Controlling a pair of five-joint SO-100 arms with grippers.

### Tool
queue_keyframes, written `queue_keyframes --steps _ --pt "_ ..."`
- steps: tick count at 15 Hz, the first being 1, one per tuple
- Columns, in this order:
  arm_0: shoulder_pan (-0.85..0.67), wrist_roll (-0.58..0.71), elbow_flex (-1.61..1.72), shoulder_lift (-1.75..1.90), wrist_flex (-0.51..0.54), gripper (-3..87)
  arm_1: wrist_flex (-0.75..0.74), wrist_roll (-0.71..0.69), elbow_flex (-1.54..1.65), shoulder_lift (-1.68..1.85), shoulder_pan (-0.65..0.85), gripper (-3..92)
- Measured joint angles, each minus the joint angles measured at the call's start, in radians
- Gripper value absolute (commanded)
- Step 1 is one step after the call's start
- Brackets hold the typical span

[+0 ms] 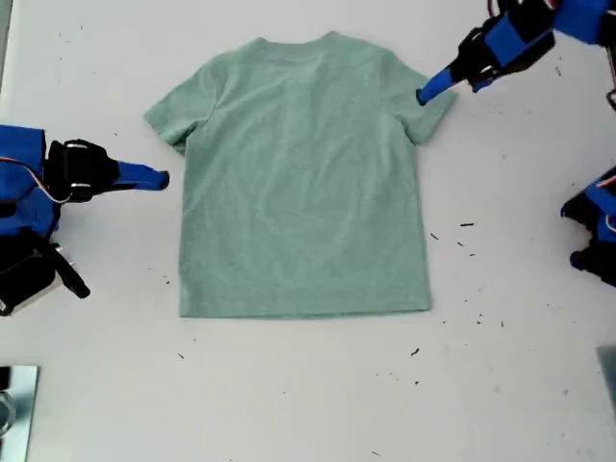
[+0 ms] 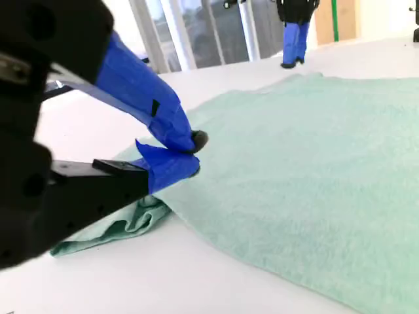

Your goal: Fold t shirt

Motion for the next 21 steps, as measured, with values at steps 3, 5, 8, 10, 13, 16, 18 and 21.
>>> queue_keyframes --steps 3,5,8,10,13,16,18,21 --pt "0.0 0.0 0.0 0.0 0.0 -0.2 -0.14 -0.025 -0.003 -0.129 0.025 1.5" --pt "0.002 0.0 0.0 0.0 0.0 -0.2 -0.163 -0.043 -0.011 -0.166 0.031 -1.9" --pt "0.005 0.0 0.0 0.0 0.0 -0.2 0.009 -0.066 -0.132 -0.19 0.034 -2.1" --pt "0.005 0.0 0.0 0.0 0.0 -0.2 0.098 -0.06 -0.166 -0.192 0.025 -2.1" --pt "0.005 0.0 0.0 0.0 0.0 -0.2 0.345 0.037 -0.436 -0.195 -0.046 -2.1" --pt "0.005 0.0 0.0 0.0 0.0 -0.2 0.411 0.232 -0.782 -0.244 -0.235 -2.1" --pt "0.005 0.0 0.0 0.0 0.0 -0.2 0.229 0.341 -0.813 -0.362 -0.377 -2.1" --pt "0.005 0.0 0.0 0.0 0.0 -0.2 -0.017 0.436 -0.819 -0.586 -0.466 28.1"
